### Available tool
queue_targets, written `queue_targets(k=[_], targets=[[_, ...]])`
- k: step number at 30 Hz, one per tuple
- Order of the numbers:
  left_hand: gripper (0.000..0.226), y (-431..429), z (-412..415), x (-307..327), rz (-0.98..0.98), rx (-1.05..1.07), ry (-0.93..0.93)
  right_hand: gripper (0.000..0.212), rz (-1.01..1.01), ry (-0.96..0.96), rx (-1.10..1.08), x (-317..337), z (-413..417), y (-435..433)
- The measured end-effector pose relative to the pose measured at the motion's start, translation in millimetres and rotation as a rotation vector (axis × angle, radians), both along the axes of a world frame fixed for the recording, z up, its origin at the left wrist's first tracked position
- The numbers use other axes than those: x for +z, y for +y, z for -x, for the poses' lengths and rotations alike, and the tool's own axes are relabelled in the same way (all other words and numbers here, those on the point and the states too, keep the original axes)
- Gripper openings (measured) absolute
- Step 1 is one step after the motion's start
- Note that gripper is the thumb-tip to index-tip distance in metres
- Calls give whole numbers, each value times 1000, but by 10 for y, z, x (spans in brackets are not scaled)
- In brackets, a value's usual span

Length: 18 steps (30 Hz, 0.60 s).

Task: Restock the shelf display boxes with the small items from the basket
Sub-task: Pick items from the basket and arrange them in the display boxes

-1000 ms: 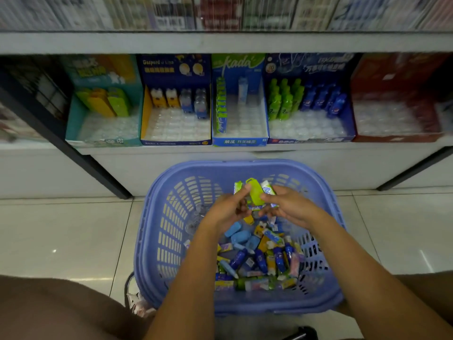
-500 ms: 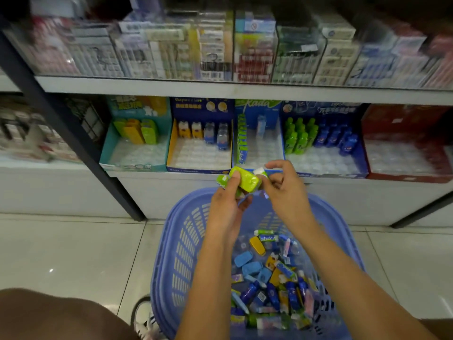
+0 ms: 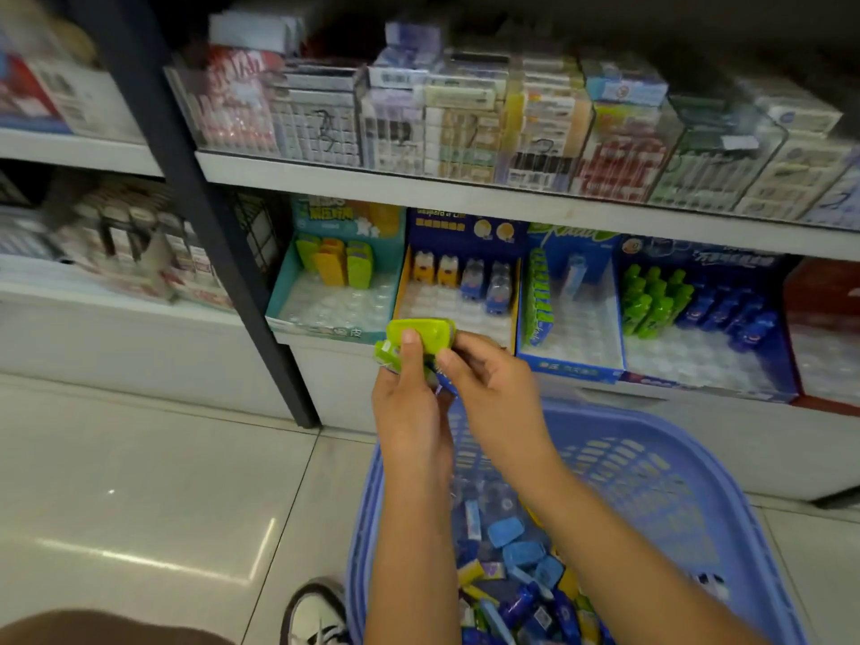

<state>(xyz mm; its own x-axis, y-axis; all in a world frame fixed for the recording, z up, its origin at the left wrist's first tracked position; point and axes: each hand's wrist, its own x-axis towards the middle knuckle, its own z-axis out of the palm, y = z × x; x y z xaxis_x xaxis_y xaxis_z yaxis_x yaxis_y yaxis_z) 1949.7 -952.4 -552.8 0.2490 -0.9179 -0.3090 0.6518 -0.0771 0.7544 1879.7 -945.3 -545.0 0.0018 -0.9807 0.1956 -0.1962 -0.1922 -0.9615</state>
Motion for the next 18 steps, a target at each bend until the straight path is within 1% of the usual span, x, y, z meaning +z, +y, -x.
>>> queue_targets(k=[3,5,7,10,12,15,18], targets=[[35,-37,-145,15,-33,16,59,22,-20,-37,-24,-21,-259,-97],[33,-67,-248,18,-46,32,89,18,-11,-52,-22,-28,-381,-156],[32,-95,-321,16,-64,21,127,13,17,-11,-56,-26,-445,-242],[22,-124,-400,-2,-64,-30,211,22,1,53,-91,16,-475,-492],[13,-151,-476,-60,-59,-15,267,20,7,62,-80,103,-532,-740],[9,-197,-650,-187,-74,73,282,20,113,204,-41,242,-724,-1186],[12,-227,-845,-308,-97,148,305,24,128,381,25,284,-1000,-1642]])
